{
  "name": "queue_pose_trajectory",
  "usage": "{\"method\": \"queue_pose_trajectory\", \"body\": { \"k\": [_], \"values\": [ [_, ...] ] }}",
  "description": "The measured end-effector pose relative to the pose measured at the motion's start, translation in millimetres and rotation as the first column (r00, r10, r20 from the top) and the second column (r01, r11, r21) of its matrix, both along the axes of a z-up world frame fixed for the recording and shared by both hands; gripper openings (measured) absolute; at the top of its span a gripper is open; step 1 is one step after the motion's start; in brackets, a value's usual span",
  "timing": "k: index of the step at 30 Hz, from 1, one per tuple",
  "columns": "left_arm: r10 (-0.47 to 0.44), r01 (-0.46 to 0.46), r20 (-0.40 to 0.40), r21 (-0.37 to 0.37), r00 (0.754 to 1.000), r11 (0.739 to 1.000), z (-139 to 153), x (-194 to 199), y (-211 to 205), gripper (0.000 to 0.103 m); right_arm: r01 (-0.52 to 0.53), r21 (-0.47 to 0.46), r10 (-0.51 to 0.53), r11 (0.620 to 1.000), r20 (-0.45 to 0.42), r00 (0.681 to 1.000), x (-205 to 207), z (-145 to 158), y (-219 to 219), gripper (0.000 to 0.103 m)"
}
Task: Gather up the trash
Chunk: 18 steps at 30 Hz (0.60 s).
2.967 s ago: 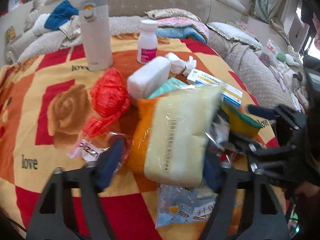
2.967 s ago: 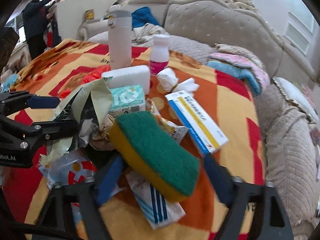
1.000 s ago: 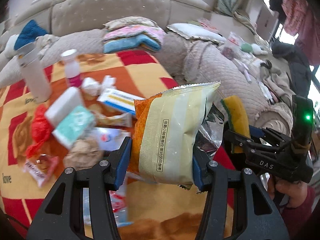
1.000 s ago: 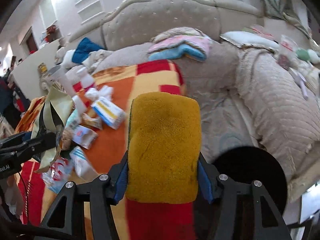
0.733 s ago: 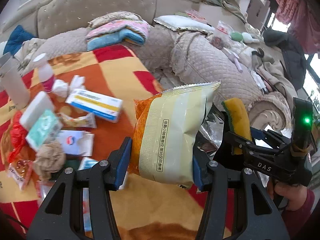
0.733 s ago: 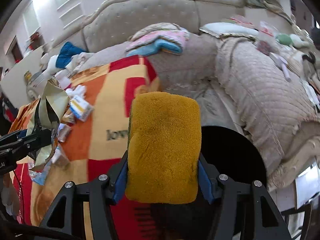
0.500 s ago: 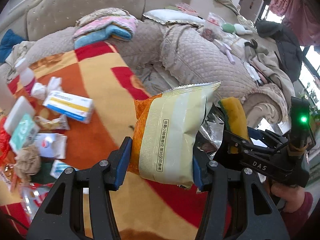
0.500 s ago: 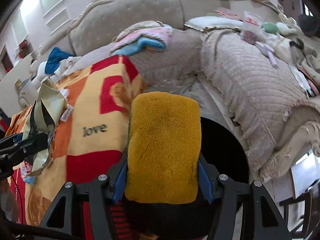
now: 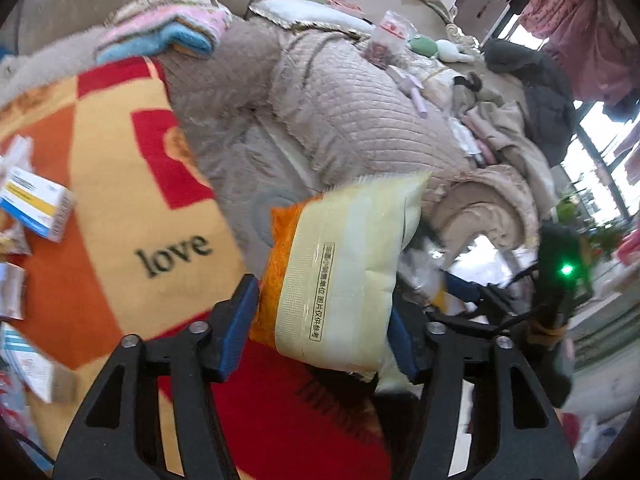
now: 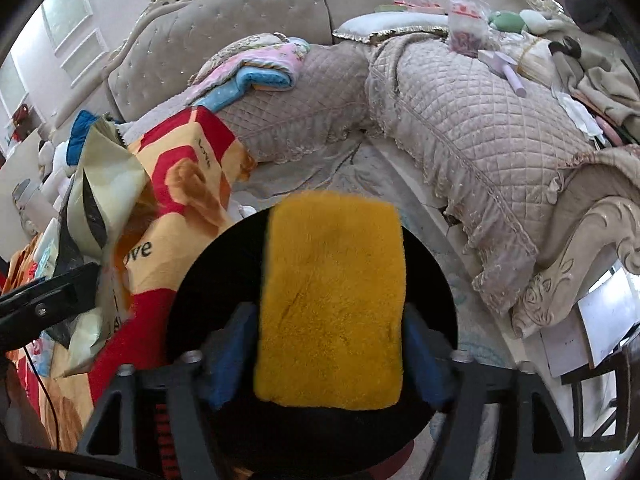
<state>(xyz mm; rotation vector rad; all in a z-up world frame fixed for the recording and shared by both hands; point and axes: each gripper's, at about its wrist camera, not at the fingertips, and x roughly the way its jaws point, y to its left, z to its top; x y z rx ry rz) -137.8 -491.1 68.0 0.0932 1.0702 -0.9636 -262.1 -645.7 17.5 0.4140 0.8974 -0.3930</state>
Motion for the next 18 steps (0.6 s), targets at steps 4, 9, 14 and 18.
{"method": "queue_pose_trajectory", "body": {
  "k": [4,9,14,18],
  "values": [
    [0.005,-0.005,-0.031,-0.009,1.0,1.0,-1,2,5,0.066,0.02,0.018,-0.02,1.0,0.011,1.0,-1,1,-3,0.08],
    [0.043,-0.043,0.02,0.006,0.999,0.999,6,2,21,0.066,0.017,0.008,-0.017,1.0,0.0,1.0,1,3,5,0.08],
    [0.08,-0.082,0.089,0.027,0.993,0.996,8,3,38,0.066,0.067,-0.112,-0.076,0.991,-0.08,0.994,0,4,10,0.08],
    [0.101,-0.104,0.092,0.03,0.991,0.994,8,6,52,0.066,0.119,-0.128,-0.129,0.985,-0.079,0.988,-8,12,1,0.08]
  ]
}}
